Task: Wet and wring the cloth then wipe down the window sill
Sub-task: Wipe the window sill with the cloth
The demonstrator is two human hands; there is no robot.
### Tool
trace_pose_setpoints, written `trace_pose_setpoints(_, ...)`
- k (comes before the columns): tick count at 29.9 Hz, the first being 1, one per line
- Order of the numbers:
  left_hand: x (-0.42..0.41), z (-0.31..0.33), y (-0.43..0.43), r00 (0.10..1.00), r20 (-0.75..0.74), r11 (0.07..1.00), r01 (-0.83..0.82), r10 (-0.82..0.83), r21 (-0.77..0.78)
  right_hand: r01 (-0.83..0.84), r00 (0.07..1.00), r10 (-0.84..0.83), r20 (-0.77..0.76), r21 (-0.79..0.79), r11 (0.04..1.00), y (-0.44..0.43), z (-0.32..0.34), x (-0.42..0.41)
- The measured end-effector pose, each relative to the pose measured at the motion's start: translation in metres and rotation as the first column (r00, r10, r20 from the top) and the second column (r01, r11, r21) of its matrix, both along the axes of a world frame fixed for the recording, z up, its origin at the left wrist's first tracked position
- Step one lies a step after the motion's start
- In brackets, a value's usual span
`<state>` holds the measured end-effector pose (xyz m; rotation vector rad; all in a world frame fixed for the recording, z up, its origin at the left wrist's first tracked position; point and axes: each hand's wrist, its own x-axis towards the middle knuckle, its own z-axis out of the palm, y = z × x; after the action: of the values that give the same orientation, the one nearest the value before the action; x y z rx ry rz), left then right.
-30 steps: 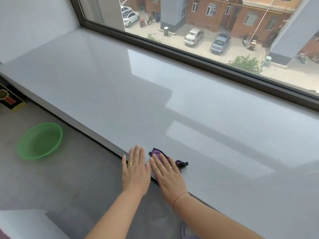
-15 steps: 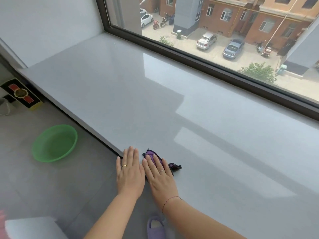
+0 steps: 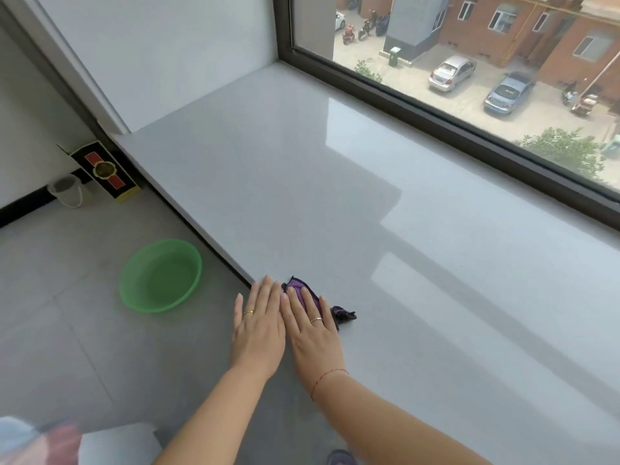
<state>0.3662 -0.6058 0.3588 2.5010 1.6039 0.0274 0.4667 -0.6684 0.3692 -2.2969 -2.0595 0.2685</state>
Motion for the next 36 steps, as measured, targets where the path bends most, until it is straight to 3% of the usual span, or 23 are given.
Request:
trace_pose_setpoints(8, -0.025, -0.003, 0.061, 0.998, 0.059, 1.000, -0.002, 0.002, -0.003, -0.035, 0.999, 0.035, -0.015, 0.008, 0.999, 0.070, -0.005, -0.027)
trace_pose_setpoints(17, -0.068, 0.003, 0.153, 0.993, -0.025, 0.993, 0.116, -0.117, -0.038, 0.028, 1.000, -0.028, 0.006, 0.005, 1.000, 0.149, -0.004, -0.060)
trace_pose_setpoints(25, -0.110, 0.006, 0.234, 0.984, -0.129, 0.991, 0.120, -0.127, -0.066, 0.031, 0.999, -0.031, 0.032, 0.008, 0.999, 0.205, -0.003, -0.082)
trace_pose_setpoints(36, -0.135, 0.011, 0.322, 0.987, -0.129, 0.994, 0.086, -0.095, -0.074, -0.019, 1.000, 0.019, 0.003, 0.012, 1.000, 0.297, -0.004, -0.113)
